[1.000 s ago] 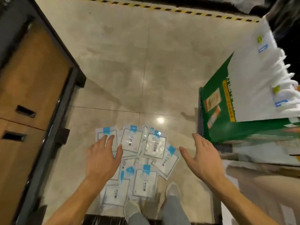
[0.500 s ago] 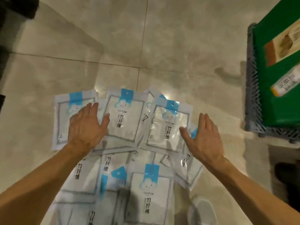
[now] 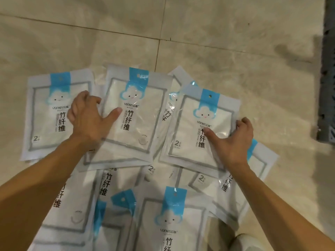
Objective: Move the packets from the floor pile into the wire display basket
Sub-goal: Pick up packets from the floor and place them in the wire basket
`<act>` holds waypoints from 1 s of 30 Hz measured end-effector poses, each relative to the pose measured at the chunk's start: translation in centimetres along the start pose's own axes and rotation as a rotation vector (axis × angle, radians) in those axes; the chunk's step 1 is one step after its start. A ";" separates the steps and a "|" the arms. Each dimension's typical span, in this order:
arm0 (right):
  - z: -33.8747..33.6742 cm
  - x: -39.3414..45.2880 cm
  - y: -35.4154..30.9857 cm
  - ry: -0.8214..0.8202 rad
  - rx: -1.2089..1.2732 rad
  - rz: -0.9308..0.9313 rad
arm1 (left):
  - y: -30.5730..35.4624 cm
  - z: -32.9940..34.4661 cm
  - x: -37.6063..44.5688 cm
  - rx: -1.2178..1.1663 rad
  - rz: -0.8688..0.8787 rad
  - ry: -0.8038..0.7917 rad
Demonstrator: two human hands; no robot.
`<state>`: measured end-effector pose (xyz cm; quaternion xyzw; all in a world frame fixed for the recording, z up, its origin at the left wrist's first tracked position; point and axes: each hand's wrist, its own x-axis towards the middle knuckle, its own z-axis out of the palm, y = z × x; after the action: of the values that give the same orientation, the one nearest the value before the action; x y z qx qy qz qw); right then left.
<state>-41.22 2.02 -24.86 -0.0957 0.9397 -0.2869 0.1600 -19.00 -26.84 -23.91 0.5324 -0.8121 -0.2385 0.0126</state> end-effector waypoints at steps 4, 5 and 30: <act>-1.4 0.8 -0.6 0.008 0.161 -0.012 | 1.8 -2.5 0.1 -0.010 -0.064 -0.003; -2.0 0.8 -1.0 -0.006 0.246 -0.017 | 2.0 -3.1 -0.1 -0.029 -0.053 -0.003; -40.0 -11.8 -41.0 -0.734 0.645 0.062 | 11.5 -50.8 -18.2 -1.144 -0.321 -0.150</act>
<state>-40.85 -7.94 32.77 -0.1083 0.6868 -0.5059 0.5106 -7.06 -26.32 29.97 0.5389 -0.4628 -0.6737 0.2037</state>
